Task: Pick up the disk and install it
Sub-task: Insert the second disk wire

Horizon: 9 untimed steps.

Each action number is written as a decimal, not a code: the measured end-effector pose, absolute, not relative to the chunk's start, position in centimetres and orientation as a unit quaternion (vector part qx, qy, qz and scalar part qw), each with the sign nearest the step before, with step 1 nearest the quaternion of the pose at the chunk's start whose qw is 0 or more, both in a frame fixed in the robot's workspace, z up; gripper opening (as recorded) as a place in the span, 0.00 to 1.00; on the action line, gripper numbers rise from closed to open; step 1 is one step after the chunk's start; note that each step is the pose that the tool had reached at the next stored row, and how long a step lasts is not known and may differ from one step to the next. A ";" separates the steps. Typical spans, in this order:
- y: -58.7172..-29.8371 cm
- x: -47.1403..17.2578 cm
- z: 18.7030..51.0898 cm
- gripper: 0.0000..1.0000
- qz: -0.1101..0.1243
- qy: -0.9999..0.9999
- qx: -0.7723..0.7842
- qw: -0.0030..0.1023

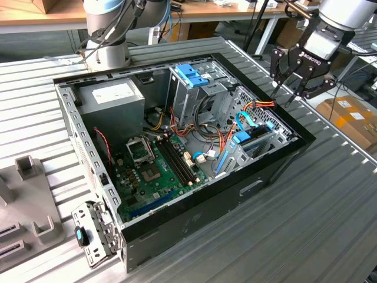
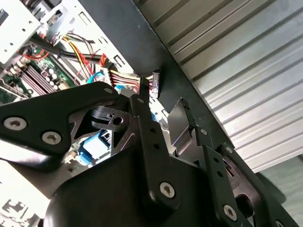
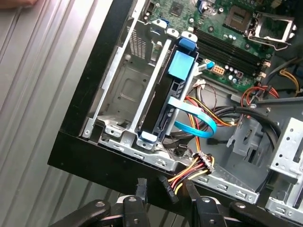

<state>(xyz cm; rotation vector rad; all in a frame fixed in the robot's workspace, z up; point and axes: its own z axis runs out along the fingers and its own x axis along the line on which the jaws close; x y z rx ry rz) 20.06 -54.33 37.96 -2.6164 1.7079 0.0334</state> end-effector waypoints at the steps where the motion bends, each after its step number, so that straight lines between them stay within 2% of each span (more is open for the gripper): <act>1: -54.3 20.1 38.0 0.43 0.011 0.541 -0.841 0.008; 9: -54.3 20.1 38.0 0.43 0.011 0.494 -0.869 0.008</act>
